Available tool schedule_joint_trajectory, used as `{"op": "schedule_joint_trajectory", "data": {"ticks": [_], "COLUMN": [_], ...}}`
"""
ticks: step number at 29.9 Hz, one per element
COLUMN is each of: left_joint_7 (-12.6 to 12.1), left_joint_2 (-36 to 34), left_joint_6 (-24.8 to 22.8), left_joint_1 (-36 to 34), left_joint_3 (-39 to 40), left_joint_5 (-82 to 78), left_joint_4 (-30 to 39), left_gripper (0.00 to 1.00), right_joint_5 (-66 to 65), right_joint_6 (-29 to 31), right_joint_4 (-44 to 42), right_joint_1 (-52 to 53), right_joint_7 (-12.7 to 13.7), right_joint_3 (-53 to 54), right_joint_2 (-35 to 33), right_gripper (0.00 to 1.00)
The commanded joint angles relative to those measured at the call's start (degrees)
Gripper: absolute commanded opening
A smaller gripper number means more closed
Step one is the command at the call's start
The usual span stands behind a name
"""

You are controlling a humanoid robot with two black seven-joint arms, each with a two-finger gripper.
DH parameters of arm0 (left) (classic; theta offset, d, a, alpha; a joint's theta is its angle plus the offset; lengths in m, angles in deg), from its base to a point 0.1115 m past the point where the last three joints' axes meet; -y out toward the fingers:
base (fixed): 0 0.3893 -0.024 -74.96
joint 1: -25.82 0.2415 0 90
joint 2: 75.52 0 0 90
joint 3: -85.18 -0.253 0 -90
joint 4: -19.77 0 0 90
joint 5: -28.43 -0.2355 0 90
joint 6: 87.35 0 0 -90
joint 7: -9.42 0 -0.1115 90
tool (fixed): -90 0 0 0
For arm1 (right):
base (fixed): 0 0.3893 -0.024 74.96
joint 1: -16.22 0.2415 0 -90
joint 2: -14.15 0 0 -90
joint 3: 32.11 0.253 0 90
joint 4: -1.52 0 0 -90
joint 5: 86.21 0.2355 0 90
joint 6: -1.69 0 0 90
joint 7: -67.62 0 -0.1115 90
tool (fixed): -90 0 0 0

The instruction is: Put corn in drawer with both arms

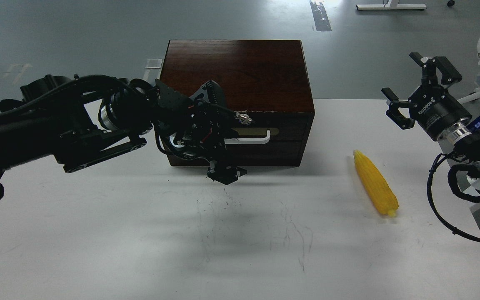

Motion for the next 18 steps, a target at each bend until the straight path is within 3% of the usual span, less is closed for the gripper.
{"op": "schedule_joint_trajectory", "data": {"ticks": [1,18], "left_joint_7": [0.02,0.02], "left_joint_2": [0.07,-2.47], "left_joint_6": [0.0,0.0], "left_joint_1": [0.0,-1.14], "left_joint_3": [-0.99,-3.19], "left_joint_5": [0.08,0.52], "left_joint_4": [1.16,15.38], "left_gripper": [0.99,0.99], "right_joint_5": [0.0,0.0], "right_joint_6": [0.0,0.09], "right_joint_4": [0.0,0.09], "right_joint_1": [-0.05,-0.05], "right_joint_7": [0.0,0.0], "right_joint_3": [-0.01,-0.01], "right_joint_2": [-0.13,-0.48], "right_gripper": [1.0,1.0]}}
